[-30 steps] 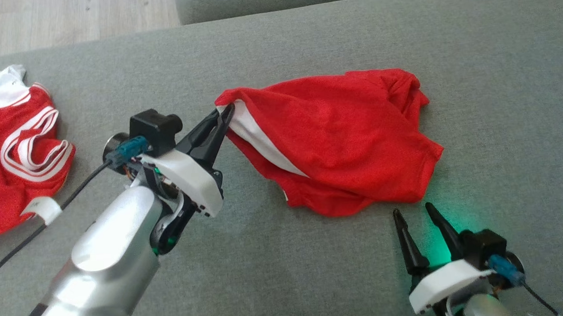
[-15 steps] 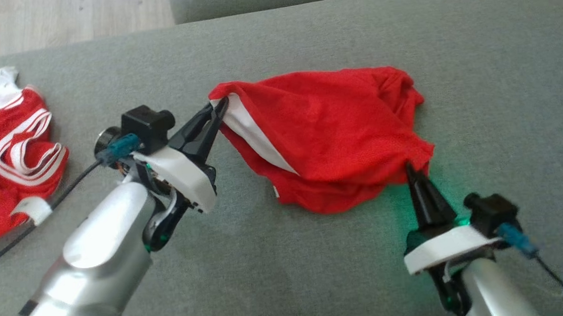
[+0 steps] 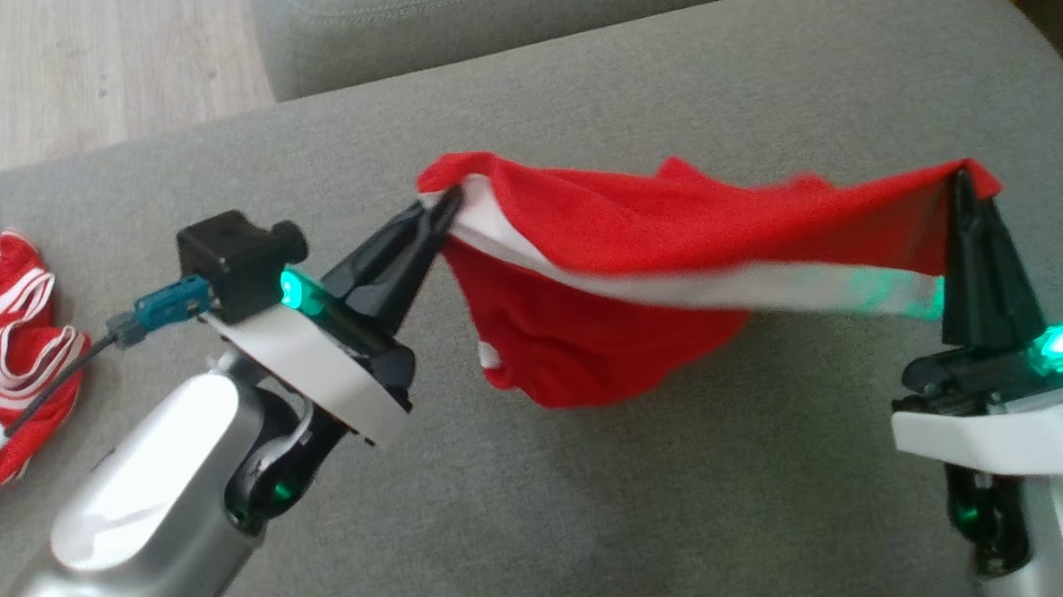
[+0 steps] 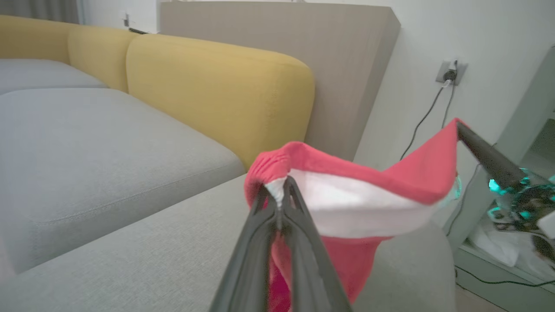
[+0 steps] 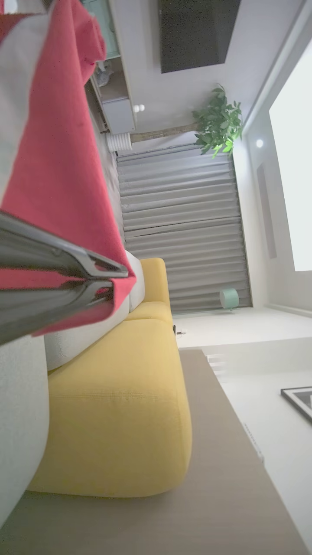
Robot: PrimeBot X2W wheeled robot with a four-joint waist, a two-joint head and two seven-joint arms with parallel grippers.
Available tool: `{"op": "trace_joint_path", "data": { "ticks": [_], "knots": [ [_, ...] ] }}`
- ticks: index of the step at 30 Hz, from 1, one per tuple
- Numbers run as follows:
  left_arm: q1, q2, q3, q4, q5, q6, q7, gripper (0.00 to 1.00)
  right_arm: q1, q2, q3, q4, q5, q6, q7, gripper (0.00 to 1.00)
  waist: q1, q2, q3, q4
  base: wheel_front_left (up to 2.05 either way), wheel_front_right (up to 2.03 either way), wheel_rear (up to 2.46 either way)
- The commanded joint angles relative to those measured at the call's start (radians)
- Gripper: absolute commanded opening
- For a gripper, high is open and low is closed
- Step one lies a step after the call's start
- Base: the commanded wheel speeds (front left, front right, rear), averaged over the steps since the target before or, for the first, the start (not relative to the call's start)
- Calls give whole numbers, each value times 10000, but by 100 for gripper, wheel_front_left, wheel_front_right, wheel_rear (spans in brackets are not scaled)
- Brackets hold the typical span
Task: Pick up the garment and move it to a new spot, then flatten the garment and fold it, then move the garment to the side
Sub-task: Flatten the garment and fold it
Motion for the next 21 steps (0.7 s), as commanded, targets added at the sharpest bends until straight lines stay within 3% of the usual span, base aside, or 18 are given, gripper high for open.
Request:
{"op": "trace_joint_path", "data": {
  "ticks": [1, 4, 13, 14, 15, 17, 21],
  "knots": [
    [-466, 447, 475, -531, -105, -40, 169, 0, -280, -224, 205, -342, -124, -7, -51, 0, 2, -1, 84, 70, 0, 0, 0],
    [-559, 475, 279, -875, -214, 28, 726, 0, -812, -472, 294, 616, -130, -7, -51, 0, 2, -1, 286, 188, 0, 0, 0],
    [-1522, -310, -476, 1143, 308, 5, 983, 0, -4591, -533, 1397, 7636, 793, -7, 48, 0, 2, -1, 1234, 537, 0, 0, 0],
    [-1651, -417, -551, 1415, 385, -4, 884, 0, -4952, -505, 1341, 8165, 848, -7, 5, 12, 2, -1, 1332, 571, 0, 0, 0],
    [-1773, -512, -602, 1680, 448, -13, 752, 0, -5248, -466, 1303, 8585, 858, -7, -23, 100, 2, -1, 1412, 594, 0, 0, 0],
    [-1981, -658, -703, 2143, 523, -28, 491, 0, -5609, -326, 1124, 8780, 899, -7, -41, 100, 2, -1, 1538, 616, 0, 0, 0],
    [-2284, -756, -806, 2844, 577, -46, -79, 0, -5202, -188, 1010, 7925, 852, -7, -47, 100, 2, -1, 1631, 583, 0, 0, 0]
  ]
}}
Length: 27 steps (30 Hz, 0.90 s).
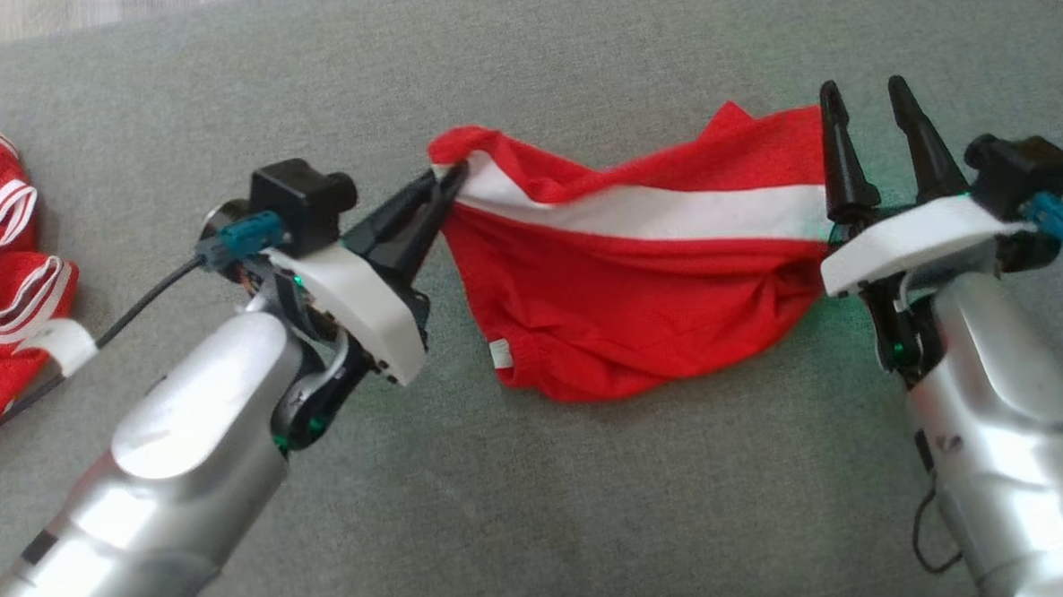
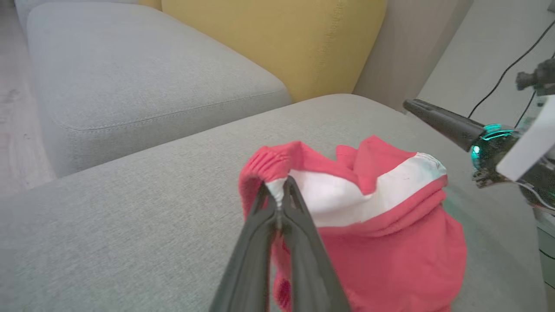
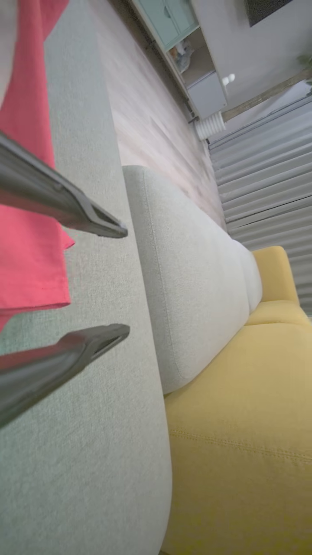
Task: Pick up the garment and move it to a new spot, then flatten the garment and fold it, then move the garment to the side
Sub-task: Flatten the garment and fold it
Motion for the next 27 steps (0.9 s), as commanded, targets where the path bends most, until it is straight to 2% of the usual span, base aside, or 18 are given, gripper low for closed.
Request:
{"op": "trace_joint_path", "data": {
  "ticks": [1, 7, 11, 18, 27],
  "knots": [
    [-582, 231, 343, -101, 92, -49, -232, 0, 426, 86, 21, -664, -5, -7, -117, 100, -3, 0, -8, -34, 0, 0, 0],
    [-726, 356, 46, 406, -88, -56, -718, 0, 2257, 135, -366, -2316, -646, -7, -118, 100, -3, 0, -146, -138, 0, 0, 0],
    [-781, 445, -215, 581, -247, -57, -909, 0, 3251, 366, -500, -2717, -686, -7, -119, 100, -3, 0, -248, -152, 0, 0, 0],
    [-841, 567, -603, 706, -485, -58, -1086, 0, 3119, 377, -21, -2387, -5, -7, -119, 100, -3, 0, -378, -147, 0, 0, 0],
    [-933, 601, -1032, 837, -753, -59, -1291, 0, 2430, -135, 1204, -1317, 974, -7, -120, 100, -3, 0, -517, 22, 0, 0, 0]
  ]
}}
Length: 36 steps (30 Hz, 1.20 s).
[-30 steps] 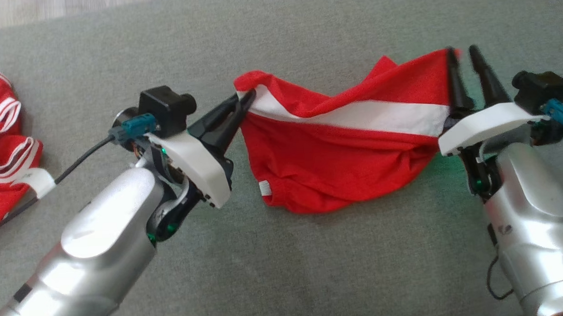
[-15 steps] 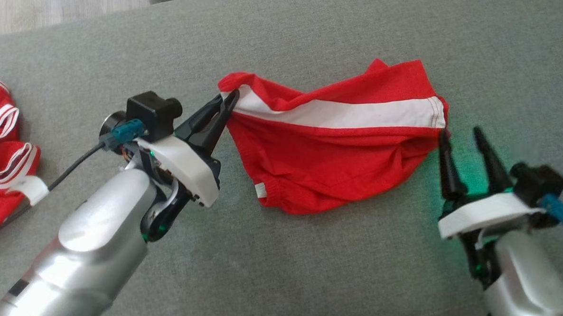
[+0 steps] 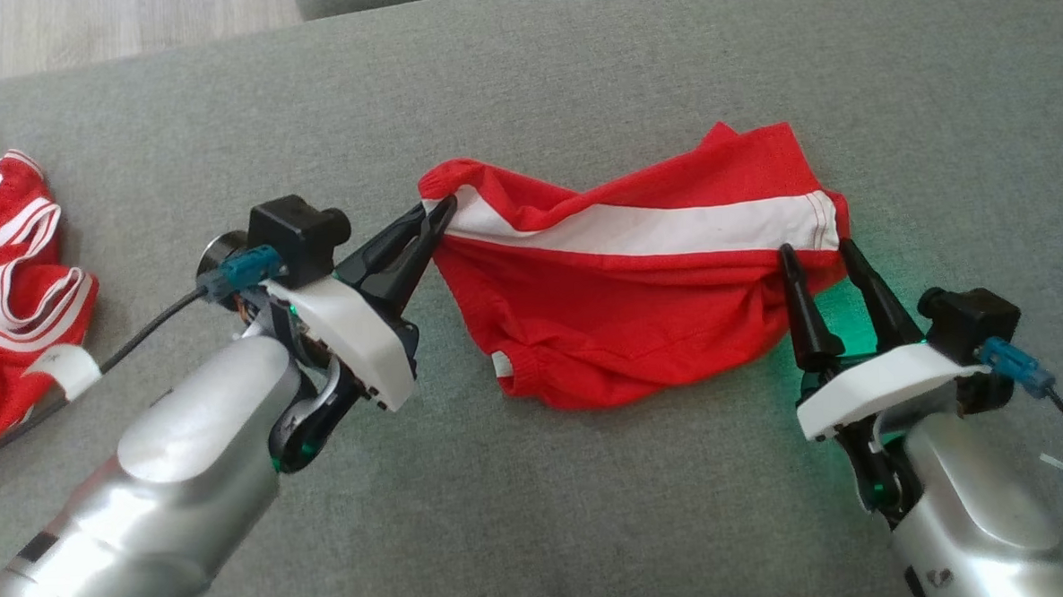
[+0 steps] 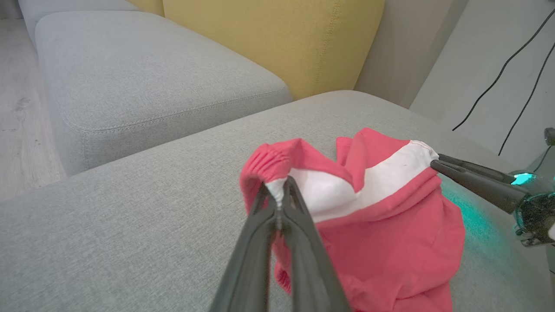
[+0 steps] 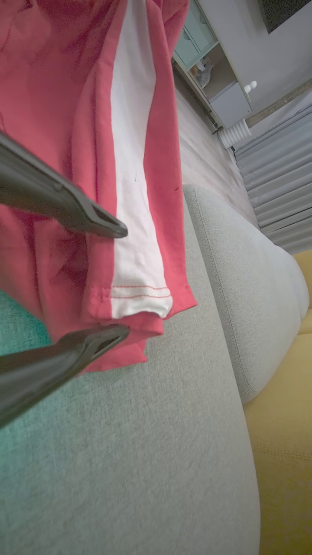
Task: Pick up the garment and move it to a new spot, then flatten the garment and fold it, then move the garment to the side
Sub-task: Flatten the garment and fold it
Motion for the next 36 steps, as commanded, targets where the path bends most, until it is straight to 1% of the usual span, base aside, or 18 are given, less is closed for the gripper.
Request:
{"op": "trace_joint_path", "data": {
  "ticks": [1, 6, 7, 8, 9, 11, 12, 15, 19, 20, 21, 24, 28, 31, 34, 35, 36],
  "knots": [
    [-663, 326, 301, -174, -58, 16, -116, 0, -290, -132, 240, -155, 132, -7, -108, 100, 0, 0, -3, 24, 0, 0, 0],
    [-755, 348, 129, -138, -160, 16, -189, 0, -576, -264, 449, 180, 430, -7, -108, 99, 0, 0, 14, 84, 0, 0, 0],
    [-770, 351, 97, -131, -180, 16, -197, 0, -626, -293, 515, 218, 464, -7, -108, 90, 0, 0, 16, 93, 0, 0, 0],
    [-786, 356, 67, -124, -199, 16, -204, 0, -668, -316, 569, 240, 493, -7, -108, 74, 0, 0, 20, 100, 0, 0, 0],
    [-803, 362, 42, -113, -217, 16, -213, 0, -699, -333, 637, 254, 530, -7, -108, 49, 0, 0, 24, 105, 0, 0, 0],
    [-831, 369, -8, -87, -253, 16, -232, 0, -733, -377, 734, 262, 608, -7, -108, 21, 0, 0, 26, 116, 0, 0, 0],
    [-846, 373, -31, -72, -268, 16, -241, 0, -745, -401, 769, 256, 632, -7, -108, 0, 0, 0, 28, 119, 0, 0, 0],
    [-895, 401, -74, -38, -295, 16, -294, 0, -777, -477, 760, 59, 563, -7, -108, 0, 0, 0, 34, 97, 0, 0, 0],
    [-992, 541, -122, -120, -163, 16, -491, 0, -682, -494, 428, -679, 270, -7, -108, 0, 0, 0, 27, -8, 0, 0, 0],
    [-1018, 610, -124, -173, -105, 17, -540, 0, -634, -490, 347, -939, 181, -7, -108, 0, 0, 0, 18, -52, 0, 0, 0],
    [-1069, 770, -119, -351, 29, 45, -637, 0, -541, -503, 172, -1540, -27, -7, -108, 0, 0, 0, -19, -150, 0, 0, 0],
    [-1109, 1073, -72, -876, 148, 103, -710, 0, -400, -568, -207, -2634, -263, -7, -108, 0, 0, 0, -129, -294, 0, 0, 0],
    [-1299, 1607, 38, -1986, 354, 268, -630, 0, -387, -1017, -999, -4156, -574, -7, -108, 0, 0, 0, -255, -397, 0, 0, 0],
    [-1540, 1996, 308, -3052, 405, 483, -575, 0, -574, -1592, -1534, -5073, -712, -7, -69, 0, 0, 0, -338, -410, 0, 0, 0],
    [-1894, 2328, 679, -4113, 340, 657, -463, 0, -1044, -1991, -1955, -5958, -640, -7, 462, 0, 0, 0, -373, -390, 0, 0, 0],
    [-1894, 2328, 679, -4113, 340, 657, -463, 0, -1044, -1991, -1955, -5958, -640, -7, 462, 0, 0, 0, -373, -390, 0, 0, 0],
    [-2067, 2425, 776, -4376, 344, 670, -378, 0, -1276, -2112, -2023, -6173, -607, -7, 704, 0, 0, 0, -354, -376, 0, 0, 0]
  ]
}}
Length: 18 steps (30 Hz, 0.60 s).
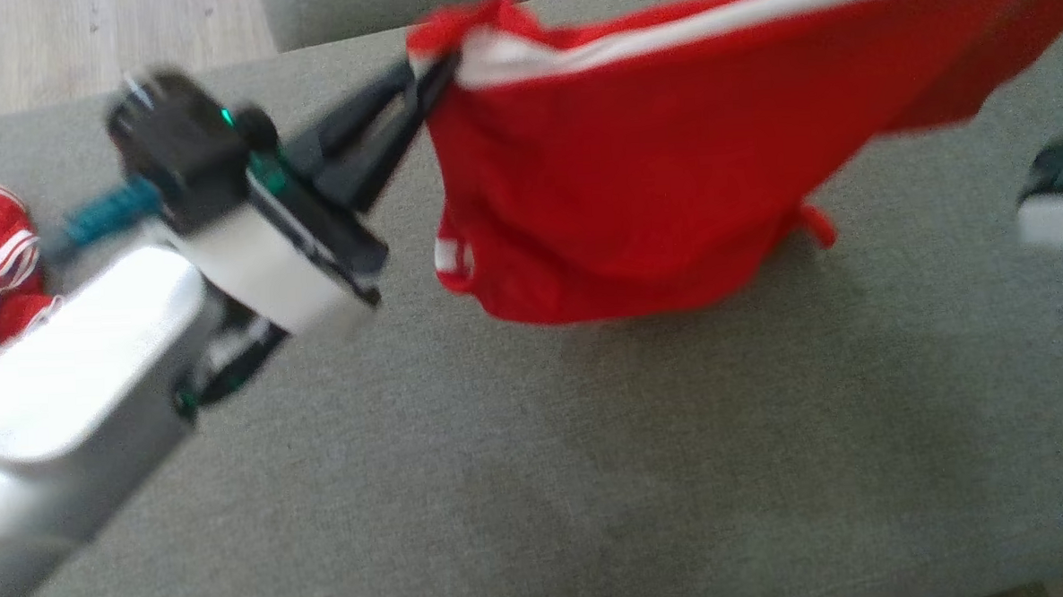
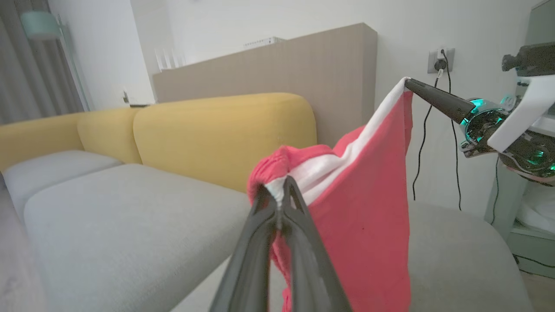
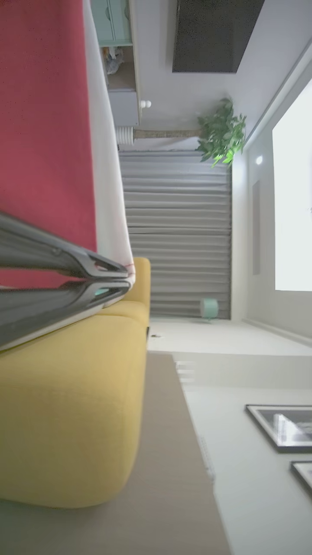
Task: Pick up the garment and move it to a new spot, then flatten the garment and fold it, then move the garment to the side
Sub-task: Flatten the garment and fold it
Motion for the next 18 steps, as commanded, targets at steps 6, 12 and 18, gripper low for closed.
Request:
{"op": "trace_joint_path", "data": {
  "ticks": [6, 12, 18],
  "knots": [
    [-2022, 148, 825, 229, 84, -106, 643, 0, -2378, -598, 400, 349, 489, -7, 1137, 0, 1, -1, 631, 270, 0, 0, 0],
    [-3917, -880, 752, 2457, 913, -373, 152, 0, -4794, -738, 1297, 2543, 680, -7, 933, 0, 1, -1, 1679, 458, 0, 0, 0],
    [-5593, -1788, 1222, 4483, 1814, -323, -1450, 0, -7107, -682, 1137, 4478, 321, -7, -514, 0, 1, -1, 2221, 472, 0, 0, 0]
  ]
}}
